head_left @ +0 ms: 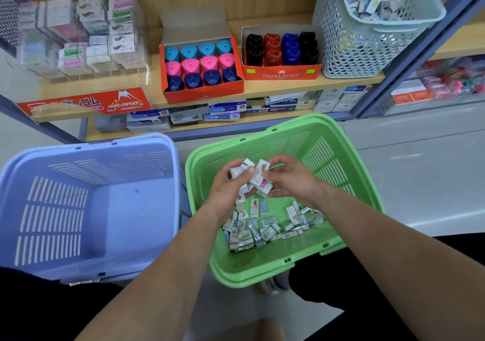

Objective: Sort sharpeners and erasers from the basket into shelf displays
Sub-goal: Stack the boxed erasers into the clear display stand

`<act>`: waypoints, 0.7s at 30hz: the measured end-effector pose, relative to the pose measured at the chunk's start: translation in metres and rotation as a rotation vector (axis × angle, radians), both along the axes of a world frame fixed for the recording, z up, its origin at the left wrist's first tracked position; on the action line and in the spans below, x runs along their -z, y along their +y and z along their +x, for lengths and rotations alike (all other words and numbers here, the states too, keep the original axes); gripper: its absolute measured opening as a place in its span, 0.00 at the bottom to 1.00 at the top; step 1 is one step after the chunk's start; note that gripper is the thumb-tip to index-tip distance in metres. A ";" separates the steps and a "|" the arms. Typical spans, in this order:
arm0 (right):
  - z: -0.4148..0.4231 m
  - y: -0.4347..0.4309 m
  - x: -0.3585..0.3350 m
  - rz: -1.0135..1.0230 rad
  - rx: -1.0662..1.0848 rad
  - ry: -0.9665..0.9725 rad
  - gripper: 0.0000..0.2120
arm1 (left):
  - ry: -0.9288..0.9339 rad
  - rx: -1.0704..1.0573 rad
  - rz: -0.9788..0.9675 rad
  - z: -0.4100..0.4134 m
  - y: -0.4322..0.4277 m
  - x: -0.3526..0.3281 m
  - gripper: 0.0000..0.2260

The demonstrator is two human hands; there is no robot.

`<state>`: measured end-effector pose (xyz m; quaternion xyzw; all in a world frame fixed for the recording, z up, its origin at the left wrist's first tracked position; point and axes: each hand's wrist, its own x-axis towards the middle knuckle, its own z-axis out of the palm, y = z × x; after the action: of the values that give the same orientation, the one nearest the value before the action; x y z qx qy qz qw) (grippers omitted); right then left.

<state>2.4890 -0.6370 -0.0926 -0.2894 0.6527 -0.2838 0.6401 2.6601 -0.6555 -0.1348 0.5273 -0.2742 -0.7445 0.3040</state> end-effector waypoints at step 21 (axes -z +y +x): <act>0.000 0.002 0.002 -0.059 -0.018 0.007 0.11 | -0.077 -0.018 -0.061 -0.001 -0.008 0.003 0.14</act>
<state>2.4893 -0.6346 -0.0950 -0.3151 0.6435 -0.2963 0.6315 2.6589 -0.6633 -0.1378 0.5487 -0.3035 -0.7122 0.3156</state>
